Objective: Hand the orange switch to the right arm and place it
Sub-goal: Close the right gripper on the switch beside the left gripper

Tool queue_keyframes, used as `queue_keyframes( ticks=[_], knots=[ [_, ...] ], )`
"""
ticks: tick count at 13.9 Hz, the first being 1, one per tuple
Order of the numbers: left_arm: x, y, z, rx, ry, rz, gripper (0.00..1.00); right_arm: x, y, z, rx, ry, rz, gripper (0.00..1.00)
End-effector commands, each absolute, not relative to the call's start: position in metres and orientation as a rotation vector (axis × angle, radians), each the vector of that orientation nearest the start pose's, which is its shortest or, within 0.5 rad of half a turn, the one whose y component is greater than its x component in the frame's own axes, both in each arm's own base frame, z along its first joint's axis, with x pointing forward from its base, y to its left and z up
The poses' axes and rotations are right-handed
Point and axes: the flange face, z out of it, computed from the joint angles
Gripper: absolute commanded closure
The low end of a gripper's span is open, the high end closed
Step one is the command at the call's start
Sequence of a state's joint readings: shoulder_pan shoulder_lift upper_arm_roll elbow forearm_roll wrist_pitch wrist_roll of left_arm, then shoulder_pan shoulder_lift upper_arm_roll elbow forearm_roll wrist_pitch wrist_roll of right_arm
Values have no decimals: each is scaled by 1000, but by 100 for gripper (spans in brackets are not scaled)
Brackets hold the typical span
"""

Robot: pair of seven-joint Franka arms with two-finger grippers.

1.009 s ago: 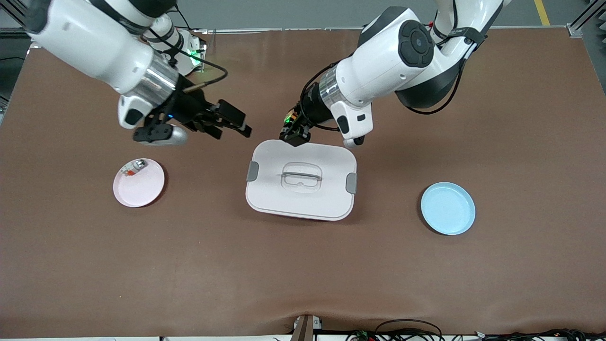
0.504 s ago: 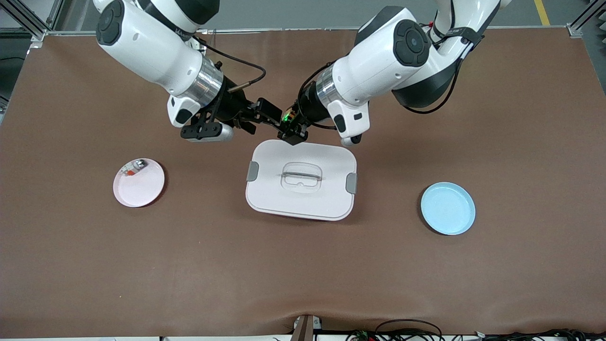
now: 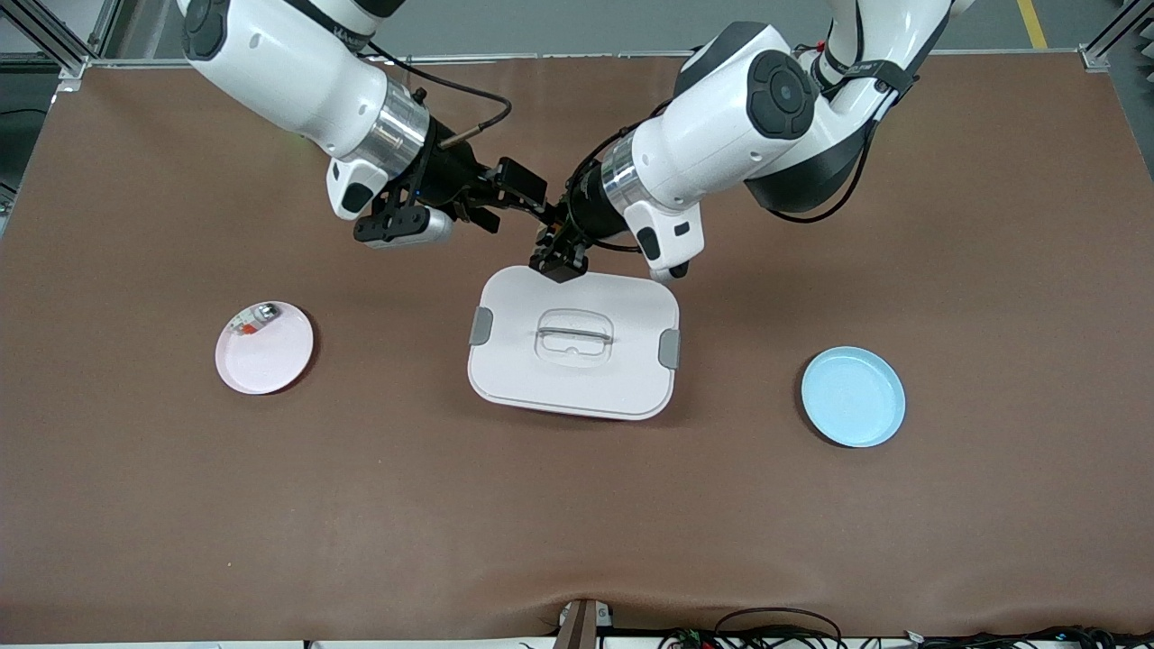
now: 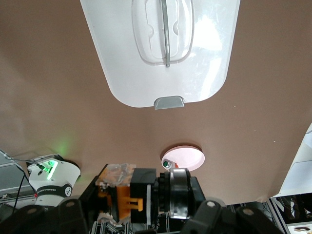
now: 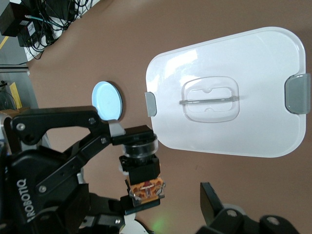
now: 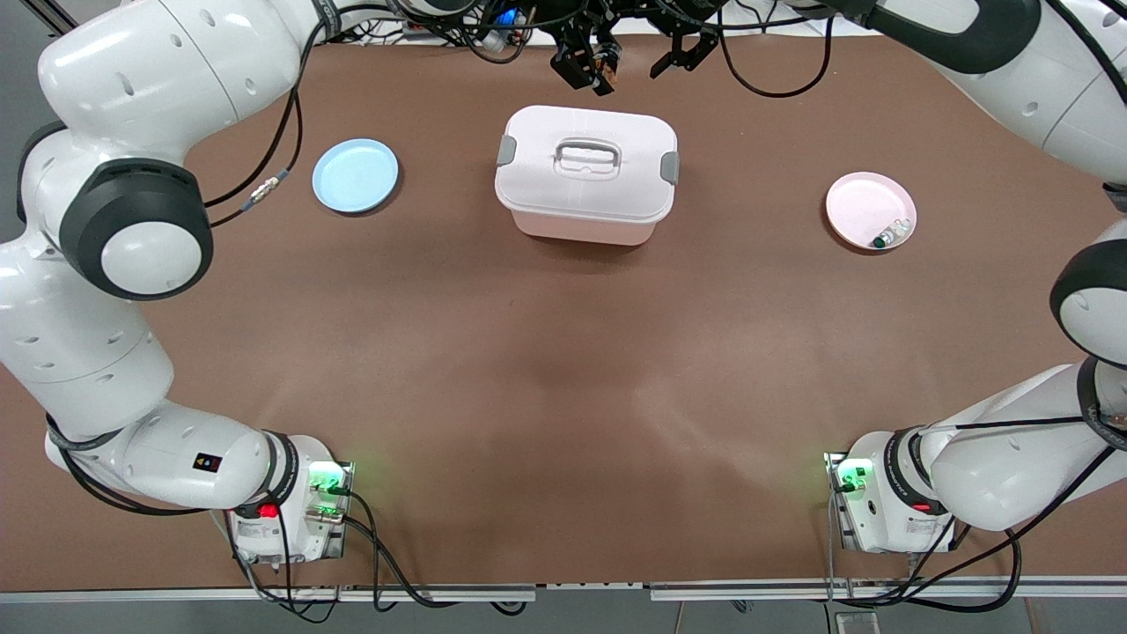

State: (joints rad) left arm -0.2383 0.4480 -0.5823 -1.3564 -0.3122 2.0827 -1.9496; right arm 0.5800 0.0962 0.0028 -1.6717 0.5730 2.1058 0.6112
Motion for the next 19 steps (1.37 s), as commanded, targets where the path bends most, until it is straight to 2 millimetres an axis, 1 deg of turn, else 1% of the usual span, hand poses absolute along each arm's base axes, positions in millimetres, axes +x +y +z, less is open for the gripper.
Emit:
queue_keyframes(
  ticks=[1,2,5,8,9,12,14,18,19],
  knots=[
    [533,-473,547,-2727,-2170,838,100,500,362,578,-2472,316,40,0],
    [533,-472,548,-2728,-2171,838,100,496,367,572,-2473,315,36,0],
    [533,-472,549,-2729,-2172,838,100,490,383,569,-2456,302,-8,0],
    [534,-472,551,-2732,-2175,841,100,489,390,567,-2452,295,-17,0],
    [534,-472,551,-2732,-2175,841,100,489,390,565,-2454,296,-14,0],
    [533,-473,551,-2727,-2176,849,100,495,393,549,-2468,308,1,0],
    [534,-471,551,-2723,-2180,858,100,499,392,543,-2472,318,3,0],
    [536,-471,548,-2715,-2181,865,100,498,394,543,-2473,314,5,0],
    [536,-472,545,-2707,-2179,874,100,498,394,543,-2472,313,5,22]
  ],
)
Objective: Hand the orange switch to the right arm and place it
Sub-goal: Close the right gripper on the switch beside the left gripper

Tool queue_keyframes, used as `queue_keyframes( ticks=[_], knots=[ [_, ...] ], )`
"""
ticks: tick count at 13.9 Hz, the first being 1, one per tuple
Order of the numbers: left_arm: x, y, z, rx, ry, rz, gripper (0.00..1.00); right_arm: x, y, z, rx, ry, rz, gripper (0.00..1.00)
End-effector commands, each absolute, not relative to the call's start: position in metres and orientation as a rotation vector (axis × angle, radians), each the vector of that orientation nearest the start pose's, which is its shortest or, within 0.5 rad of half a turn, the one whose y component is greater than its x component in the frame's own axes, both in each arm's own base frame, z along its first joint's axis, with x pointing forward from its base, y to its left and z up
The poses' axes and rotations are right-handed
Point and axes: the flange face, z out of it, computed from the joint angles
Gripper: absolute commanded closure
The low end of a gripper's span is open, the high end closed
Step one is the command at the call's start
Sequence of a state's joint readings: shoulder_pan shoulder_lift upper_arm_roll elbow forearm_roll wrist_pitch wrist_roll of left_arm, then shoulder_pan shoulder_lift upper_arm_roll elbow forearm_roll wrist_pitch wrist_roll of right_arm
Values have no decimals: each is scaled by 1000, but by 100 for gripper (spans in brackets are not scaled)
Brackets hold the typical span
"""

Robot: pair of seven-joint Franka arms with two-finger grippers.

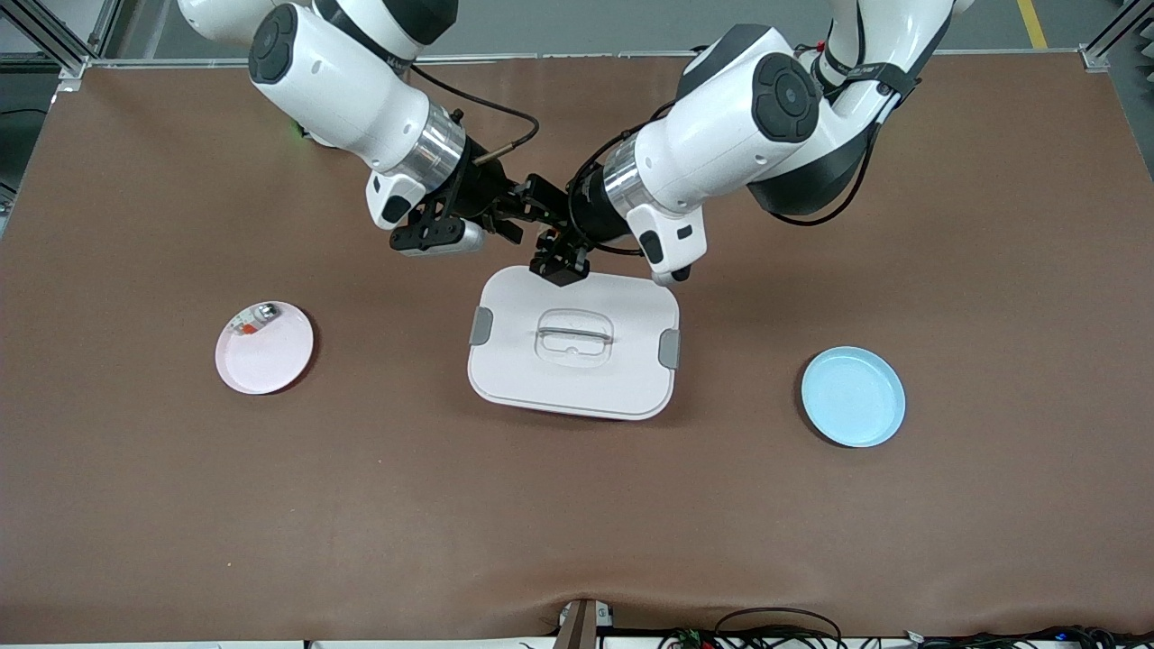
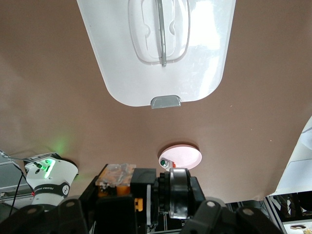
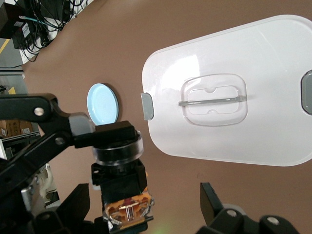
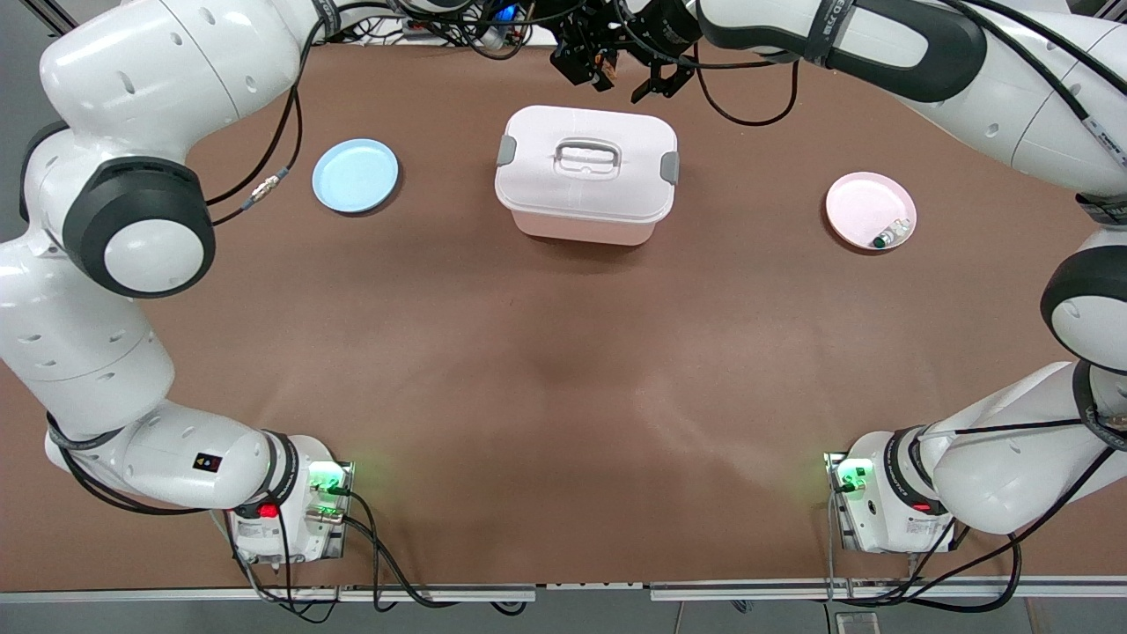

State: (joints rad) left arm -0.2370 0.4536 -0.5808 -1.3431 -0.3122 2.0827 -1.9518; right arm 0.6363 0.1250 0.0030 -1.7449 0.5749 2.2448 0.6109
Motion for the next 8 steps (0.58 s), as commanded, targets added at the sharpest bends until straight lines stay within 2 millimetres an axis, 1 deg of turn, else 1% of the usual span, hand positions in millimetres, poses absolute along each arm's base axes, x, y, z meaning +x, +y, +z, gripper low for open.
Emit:
queue_keyframes(
  ticks=[1,2,4,5,6,8],
  knots=[
    [536,-472,545,-2707,-2179,874,100,498,394,543,-2472,313,5,43],
    [536,-472,545,-2709,-2177,873,100,498,395,544,-2471,314,5,63],
    [536,-473,543,-2707,-2175,876,100,498,395,545,-2470,323,8,90],
    [537,-473,541,-2702,-2175,877,100,497,396,545,-2470,322,10,98],
    [536,-473,541,-2703,-2173,877,100,498,396,544,-2470,325,10,100],
    [536,-473,541,-2706,-2171,877,100,498,396,545,-2469,324,11,100]
  ],
)
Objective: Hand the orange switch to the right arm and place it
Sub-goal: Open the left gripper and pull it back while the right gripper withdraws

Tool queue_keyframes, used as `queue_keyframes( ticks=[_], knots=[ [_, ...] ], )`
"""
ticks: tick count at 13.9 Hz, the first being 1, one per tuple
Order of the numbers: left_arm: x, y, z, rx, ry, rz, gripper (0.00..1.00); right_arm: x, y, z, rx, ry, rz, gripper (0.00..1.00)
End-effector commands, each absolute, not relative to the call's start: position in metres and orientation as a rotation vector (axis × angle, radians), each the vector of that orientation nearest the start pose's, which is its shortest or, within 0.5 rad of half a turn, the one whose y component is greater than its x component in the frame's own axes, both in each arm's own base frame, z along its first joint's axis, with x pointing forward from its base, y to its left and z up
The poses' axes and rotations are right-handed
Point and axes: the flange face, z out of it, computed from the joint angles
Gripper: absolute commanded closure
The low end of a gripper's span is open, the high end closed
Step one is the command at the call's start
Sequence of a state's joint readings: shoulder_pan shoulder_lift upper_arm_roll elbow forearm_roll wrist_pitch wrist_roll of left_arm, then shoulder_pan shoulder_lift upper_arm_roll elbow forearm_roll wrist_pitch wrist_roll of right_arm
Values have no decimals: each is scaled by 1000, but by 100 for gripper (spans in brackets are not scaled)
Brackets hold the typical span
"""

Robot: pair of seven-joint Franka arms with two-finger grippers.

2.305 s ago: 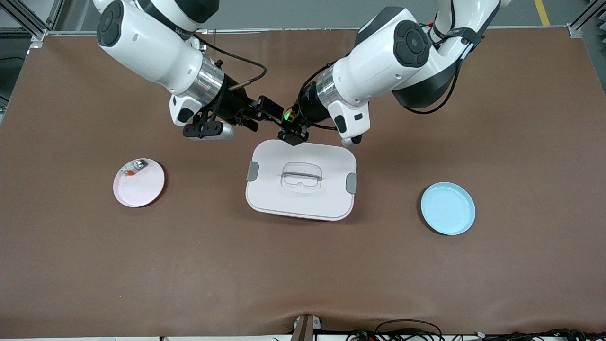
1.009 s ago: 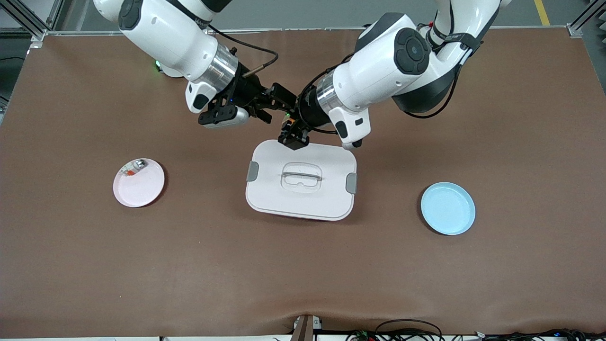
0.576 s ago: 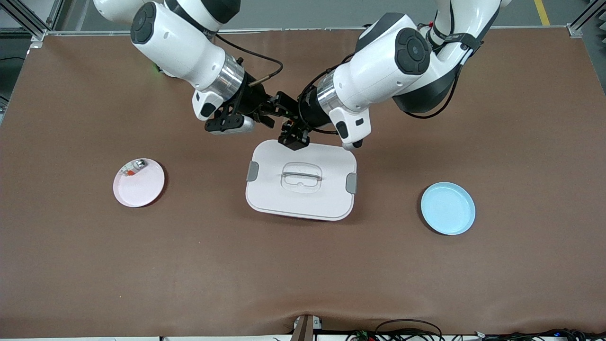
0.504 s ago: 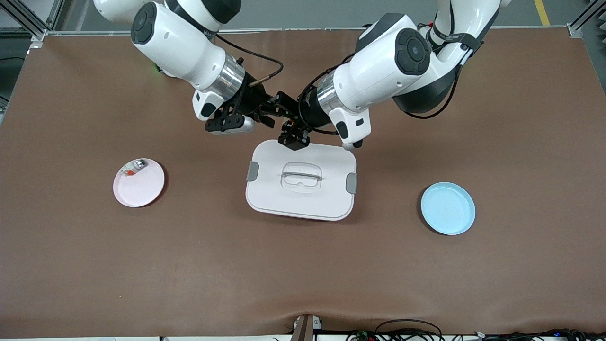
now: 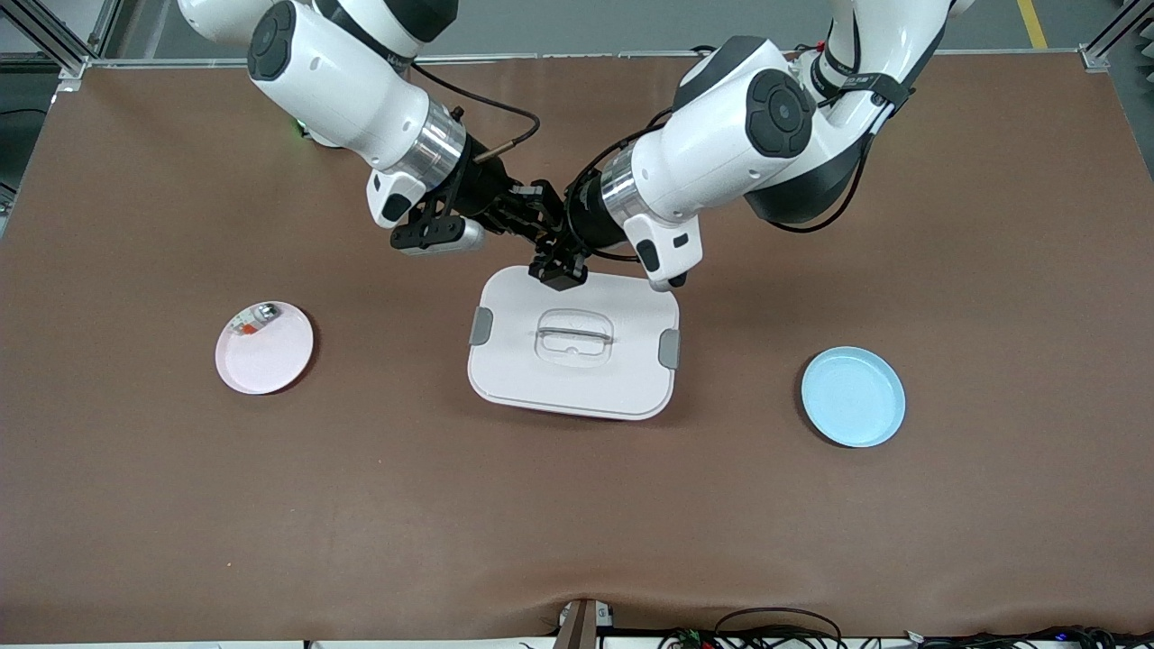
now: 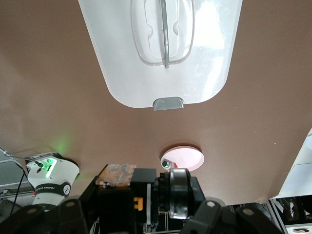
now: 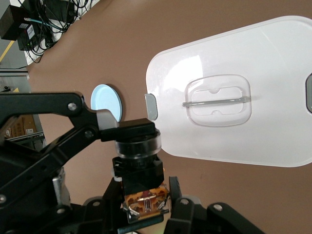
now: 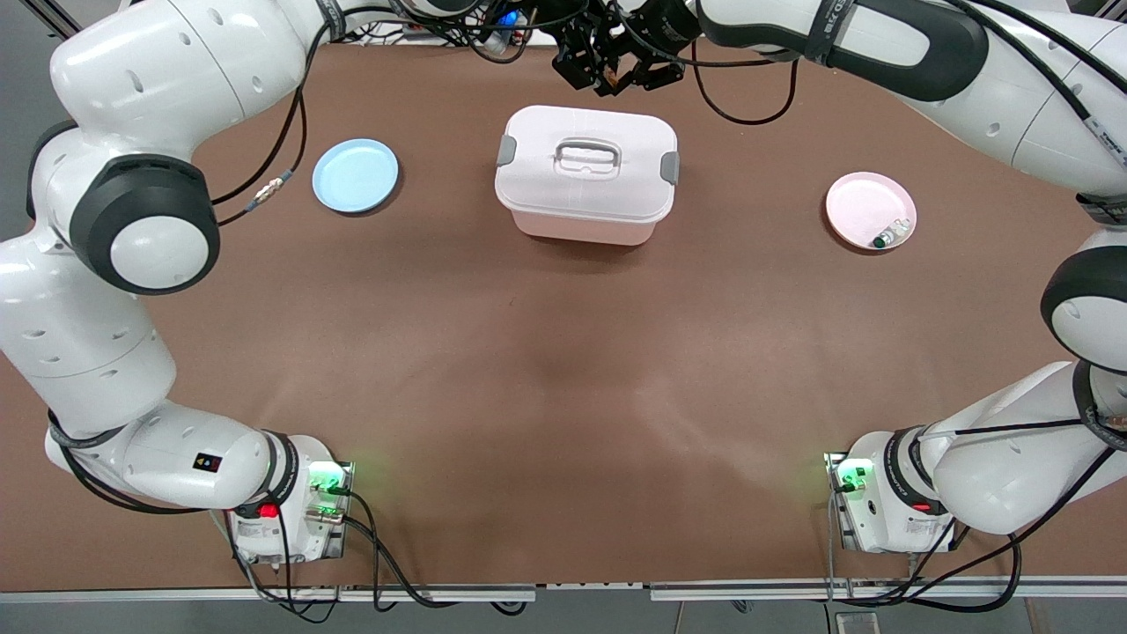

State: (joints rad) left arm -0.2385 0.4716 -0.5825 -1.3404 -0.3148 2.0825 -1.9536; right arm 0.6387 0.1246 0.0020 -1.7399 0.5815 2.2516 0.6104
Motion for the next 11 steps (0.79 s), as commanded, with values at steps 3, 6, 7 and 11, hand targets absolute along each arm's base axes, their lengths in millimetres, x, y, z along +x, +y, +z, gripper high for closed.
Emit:
queue_keyframes(
  ticks=[3,6,7,11],
  knots=[
    [536,-474,540,-2706,-2169,877,55,497,396,546,-2470,321,13,100],
    [536,-473,543,-2719,-2166,869,0,498,395,549,-2468,313,7,100],
    [537,-471,545,-2719,-2173,866,0,498,396,550,-2468,308,8,100],
    [545,-457,548,-2710,-2188,817,0,502,386,562,-2496,278,54,100]
  ],
)
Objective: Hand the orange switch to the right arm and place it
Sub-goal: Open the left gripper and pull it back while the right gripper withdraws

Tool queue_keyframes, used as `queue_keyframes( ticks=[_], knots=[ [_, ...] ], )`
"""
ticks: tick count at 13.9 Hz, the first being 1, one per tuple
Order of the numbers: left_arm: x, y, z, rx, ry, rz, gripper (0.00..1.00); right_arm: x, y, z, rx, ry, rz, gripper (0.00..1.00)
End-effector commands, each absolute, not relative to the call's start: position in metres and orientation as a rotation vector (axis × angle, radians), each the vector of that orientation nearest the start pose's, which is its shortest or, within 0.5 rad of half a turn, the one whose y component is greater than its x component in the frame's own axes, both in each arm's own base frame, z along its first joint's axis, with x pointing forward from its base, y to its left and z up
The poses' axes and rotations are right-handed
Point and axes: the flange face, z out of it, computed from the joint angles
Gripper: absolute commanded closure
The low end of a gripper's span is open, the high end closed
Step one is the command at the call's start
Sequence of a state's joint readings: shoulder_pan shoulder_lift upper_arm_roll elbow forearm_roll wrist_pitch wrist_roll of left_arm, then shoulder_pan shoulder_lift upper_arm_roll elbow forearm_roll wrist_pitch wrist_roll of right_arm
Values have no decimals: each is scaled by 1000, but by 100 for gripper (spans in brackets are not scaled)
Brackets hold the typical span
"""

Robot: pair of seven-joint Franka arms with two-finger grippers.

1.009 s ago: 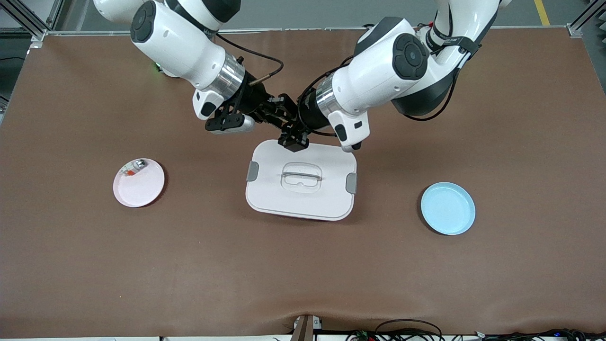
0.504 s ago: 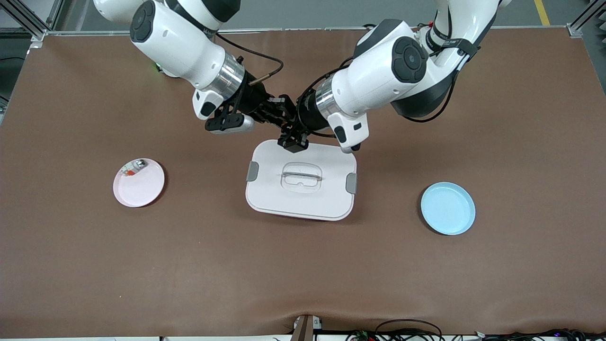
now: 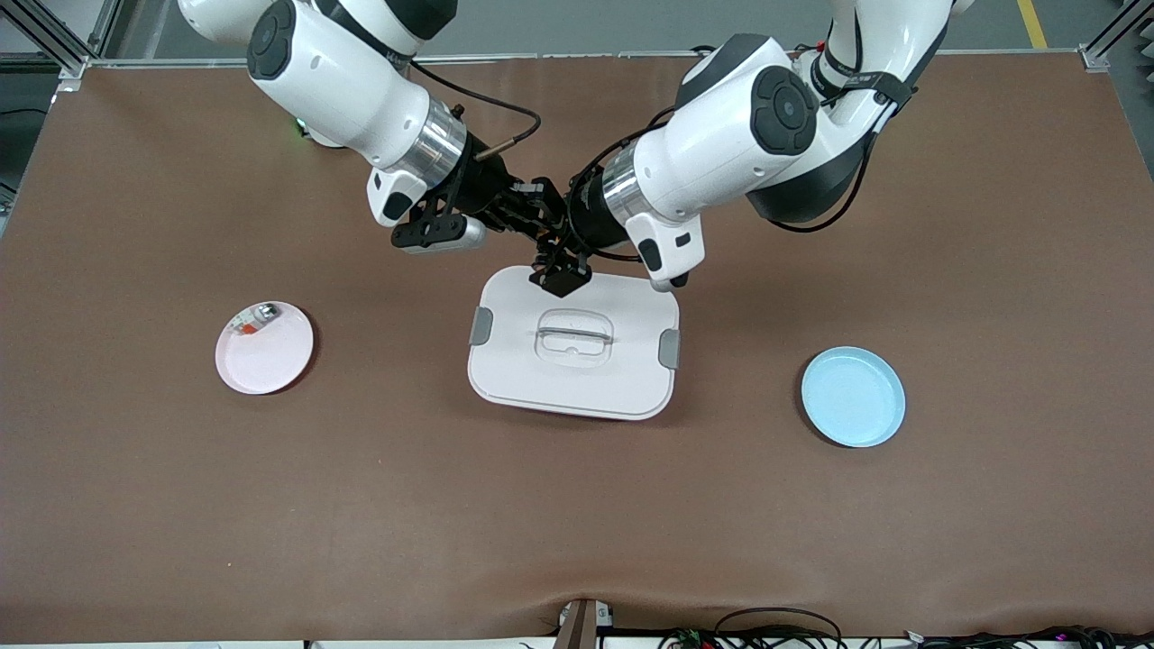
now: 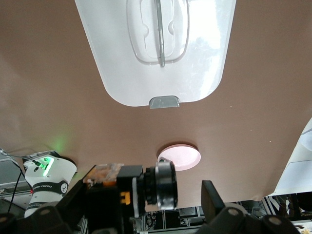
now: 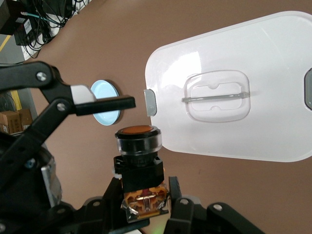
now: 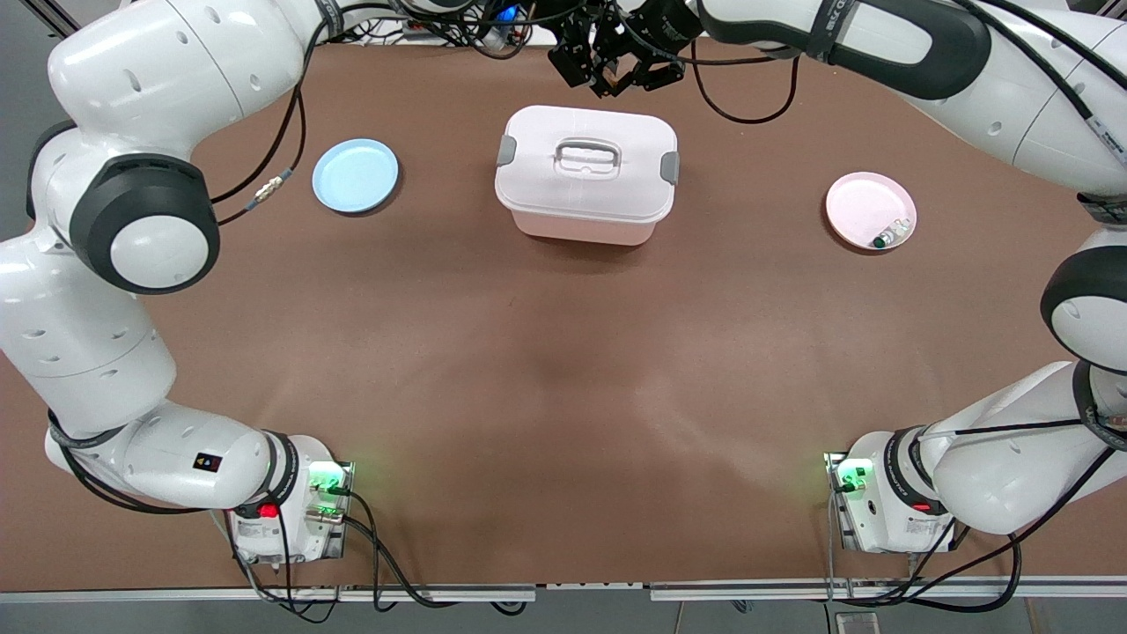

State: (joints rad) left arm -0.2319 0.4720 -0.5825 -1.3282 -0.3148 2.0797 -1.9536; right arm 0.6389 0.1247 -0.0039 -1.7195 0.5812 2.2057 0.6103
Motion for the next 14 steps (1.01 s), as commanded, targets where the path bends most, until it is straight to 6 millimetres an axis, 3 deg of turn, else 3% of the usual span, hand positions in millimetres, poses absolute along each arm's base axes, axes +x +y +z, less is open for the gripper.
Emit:
queue_keyframes(
  ticks=[1,3,6,9,12,14],
  knots=[
    [554,-445,543,-2691,-2196,761,0,504,381,565,-2511,267,76,100],
    [561,-427,558,-2720,-2195,662,0,508,366,566,-2541,174,103,100],
    [578,-395,554,-2767,-2115,507,0,516,337,558,-2625,-138,79,100],
    [588,-361,553,-2877,-1861,316,0,522,308,546,-2812,-412,42,100],
    [599,-318,550,-2947,-1559,166,0,538,255,532,-2914,-773,75,100],
    [613,-274,552,-2995,-1390,122,0,556,209,527,-2944,-949,83,100]
  ],
)
